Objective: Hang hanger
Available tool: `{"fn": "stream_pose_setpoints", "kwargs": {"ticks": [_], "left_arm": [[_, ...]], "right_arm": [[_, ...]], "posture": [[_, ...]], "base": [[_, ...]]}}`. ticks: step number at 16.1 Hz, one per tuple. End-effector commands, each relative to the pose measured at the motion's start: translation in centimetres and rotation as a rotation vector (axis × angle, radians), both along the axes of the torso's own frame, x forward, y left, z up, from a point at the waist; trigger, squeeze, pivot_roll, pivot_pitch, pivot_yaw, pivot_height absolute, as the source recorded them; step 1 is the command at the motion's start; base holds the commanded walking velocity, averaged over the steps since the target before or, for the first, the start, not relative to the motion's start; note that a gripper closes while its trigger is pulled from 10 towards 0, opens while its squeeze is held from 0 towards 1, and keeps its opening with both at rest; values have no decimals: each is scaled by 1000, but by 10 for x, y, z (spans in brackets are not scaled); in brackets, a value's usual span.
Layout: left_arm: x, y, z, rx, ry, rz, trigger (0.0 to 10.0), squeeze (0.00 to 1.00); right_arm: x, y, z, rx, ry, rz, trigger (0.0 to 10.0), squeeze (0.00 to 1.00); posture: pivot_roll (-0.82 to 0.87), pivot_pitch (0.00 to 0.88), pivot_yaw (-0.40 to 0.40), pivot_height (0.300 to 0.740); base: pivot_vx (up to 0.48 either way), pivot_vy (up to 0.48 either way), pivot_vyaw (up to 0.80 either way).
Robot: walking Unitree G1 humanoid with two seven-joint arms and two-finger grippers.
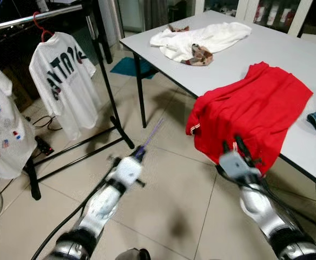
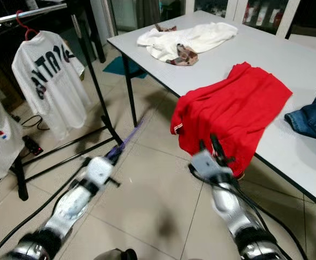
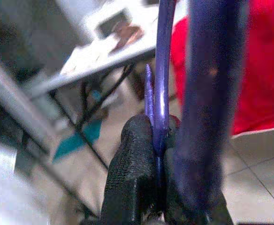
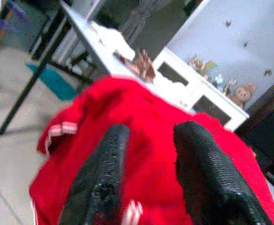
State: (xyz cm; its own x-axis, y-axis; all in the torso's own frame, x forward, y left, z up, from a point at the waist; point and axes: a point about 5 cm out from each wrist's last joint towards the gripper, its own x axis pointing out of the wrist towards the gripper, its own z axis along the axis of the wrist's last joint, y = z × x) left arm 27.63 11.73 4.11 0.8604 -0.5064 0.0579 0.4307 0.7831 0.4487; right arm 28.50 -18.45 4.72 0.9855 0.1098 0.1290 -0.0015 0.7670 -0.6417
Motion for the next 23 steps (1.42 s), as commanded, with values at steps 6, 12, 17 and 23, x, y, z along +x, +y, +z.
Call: {"fn": "stream_pose_setpoints", "kwargs": {"ticks": [6, 12, 17, 23], "left_arm": [[13, -4, 24, -11, -115, -20, 10000, 0], [15, -4, 28, -32, -124, -5, 10000, 0], [15, -5, 29, -40, -126, -6, 10000, 0], [17, -5, 31, -41, -132, -3, 10000, 0]], "right_arm": [[13, 10, 11, 104, -17, -34, 10000, 0], [16, 10, 13, 140, -7, -39, 10000, 0], [18, 13, 15, 151, -6, -30, 10000, 0], [19, 15, 16, 164, -7, -30, 10000, 0]], "posture": [[-125, 0, 104, 736], [-122, 0, 100, 736], [-120, 0, 100, 736], [-120, 0, 103, 736]], "base": [[0, 0, 0], [364, 0, 0], [458, 0, 0], [458, 0, 0]]}}
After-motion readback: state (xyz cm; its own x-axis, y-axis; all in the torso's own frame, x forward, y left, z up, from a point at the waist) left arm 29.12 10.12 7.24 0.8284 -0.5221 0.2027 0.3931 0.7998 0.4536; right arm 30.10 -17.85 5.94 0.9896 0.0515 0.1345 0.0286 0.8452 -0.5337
